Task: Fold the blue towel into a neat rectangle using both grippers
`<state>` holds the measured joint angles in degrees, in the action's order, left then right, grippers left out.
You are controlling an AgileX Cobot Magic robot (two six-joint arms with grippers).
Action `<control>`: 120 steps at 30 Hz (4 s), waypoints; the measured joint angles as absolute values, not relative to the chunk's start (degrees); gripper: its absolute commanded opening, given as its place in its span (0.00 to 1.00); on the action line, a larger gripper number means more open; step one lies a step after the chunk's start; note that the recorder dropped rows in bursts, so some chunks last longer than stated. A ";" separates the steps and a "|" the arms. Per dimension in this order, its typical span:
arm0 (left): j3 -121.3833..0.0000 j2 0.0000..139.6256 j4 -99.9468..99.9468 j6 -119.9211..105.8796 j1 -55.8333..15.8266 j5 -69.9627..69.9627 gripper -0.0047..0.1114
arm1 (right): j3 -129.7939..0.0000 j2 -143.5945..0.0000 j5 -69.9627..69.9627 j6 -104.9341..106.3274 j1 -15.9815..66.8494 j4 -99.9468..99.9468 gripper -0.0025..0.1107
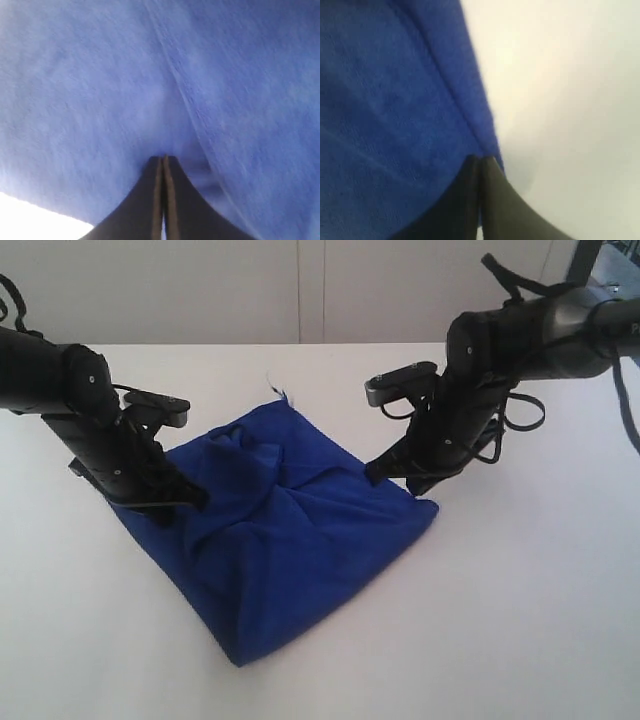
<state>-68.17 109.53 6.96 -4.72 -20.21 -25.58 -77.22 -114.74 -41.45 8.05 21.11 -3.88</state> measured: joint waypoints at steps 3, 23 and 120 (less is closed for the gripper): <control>-68.17 105.55 8.02 -4.72 -20.21 -29.56 0.04 | -78.20 -113.81 -41.59 9.46 21.11 -3.98 0.02; -61.06 104.30 15.38 0.84 -26.68 -25.49 0.04 | -83.20 -121.66 -35.47 24.61 21.73 -16.53 0.02; -68.31 90.81 7.04 0.31 -28.49 -31.73 0.04 | -82.86 -121.69 -33.35 32.30 12.64 -59.52 0.02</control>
